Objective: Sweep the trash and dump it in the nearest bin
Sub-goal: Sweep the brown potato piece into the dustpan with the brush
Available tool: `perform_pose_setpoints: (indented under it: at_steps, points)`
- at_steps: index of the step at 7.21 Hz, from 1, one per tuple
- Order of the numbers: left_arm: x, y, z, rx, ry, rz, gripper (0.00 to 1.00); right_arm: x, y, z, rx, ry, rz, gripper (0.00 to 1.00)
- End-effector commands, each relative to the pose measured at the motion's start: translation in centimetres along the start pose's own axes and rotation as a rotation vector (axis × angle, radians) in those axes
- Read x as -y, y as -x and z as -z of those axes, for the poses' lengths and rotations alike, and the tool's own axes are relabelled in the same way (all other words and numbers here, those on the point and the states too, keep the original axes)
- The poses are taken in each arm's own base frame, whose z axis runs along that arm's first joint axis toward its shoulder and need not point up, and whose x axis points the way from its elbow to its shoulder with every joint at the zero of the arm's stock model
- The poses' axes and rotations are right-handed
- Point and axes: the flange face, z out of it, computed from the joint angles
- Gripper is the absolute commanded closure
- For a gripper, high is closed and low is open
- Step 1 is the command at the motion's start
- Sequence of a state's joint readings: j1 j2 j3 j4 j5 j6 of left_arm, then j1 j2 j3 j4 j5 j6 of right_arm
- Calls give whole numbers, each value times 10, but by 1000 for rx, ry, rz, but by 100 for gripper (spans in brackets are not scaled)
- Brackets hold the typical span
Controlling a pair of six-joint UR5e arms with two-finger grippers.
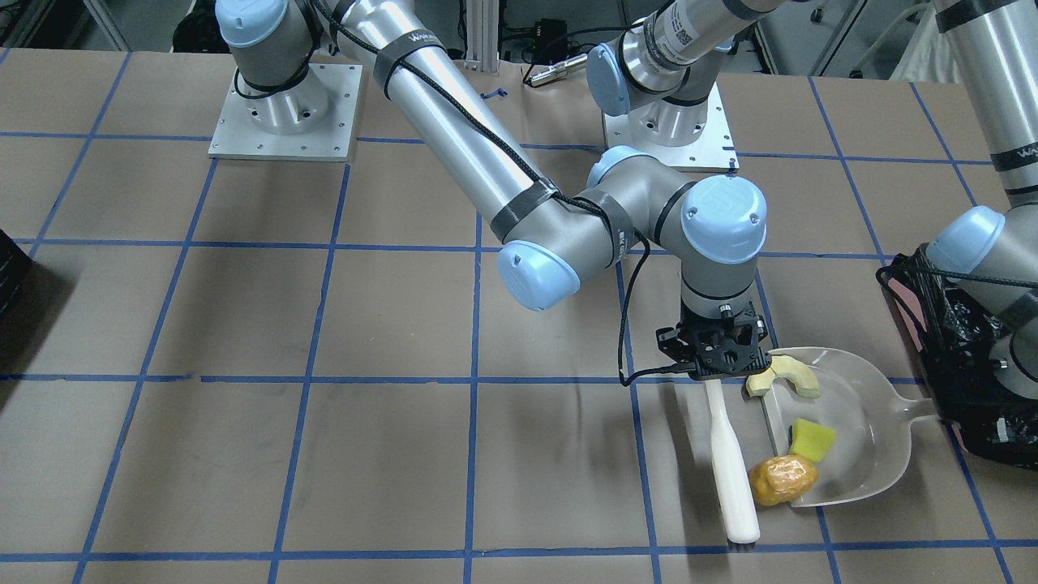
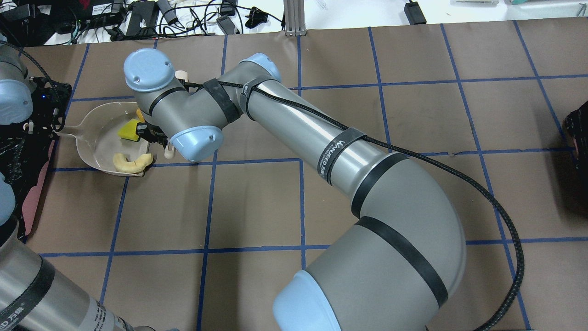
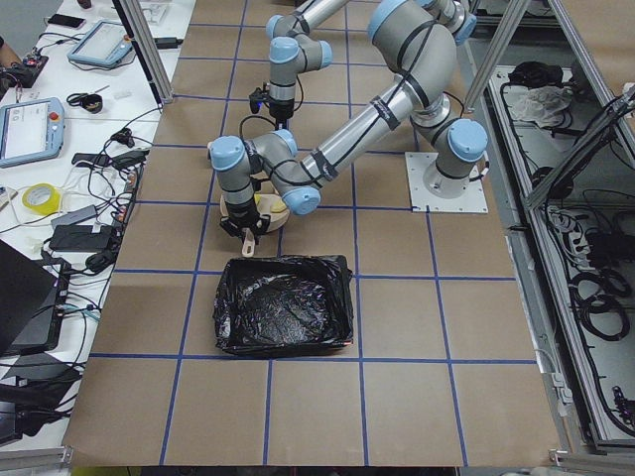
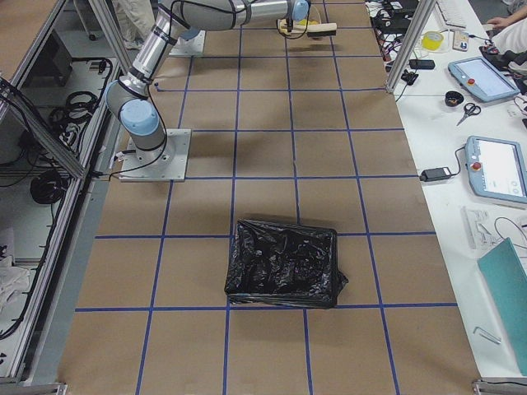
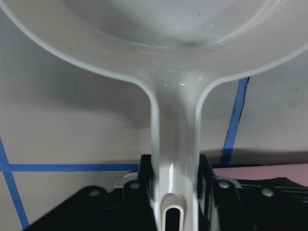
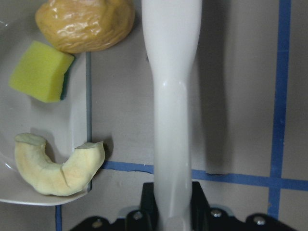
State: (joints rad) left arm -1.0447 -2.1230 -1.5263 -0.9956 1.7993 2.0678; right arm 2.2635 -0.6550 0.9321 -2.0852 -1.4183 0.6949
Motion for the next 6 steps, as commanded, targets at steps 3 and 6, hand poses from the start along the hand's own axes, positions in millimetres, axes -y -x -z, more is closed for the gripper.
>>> perform_pose_setpoints:
  at_steps: [3,6]
  points:
    - [0,0,0,0,0,0,100,-35,30,-29,20,7,-17,100]
    - [0,0,0,0,0,0,100,-80,72,-35,76,-13,-45,100]
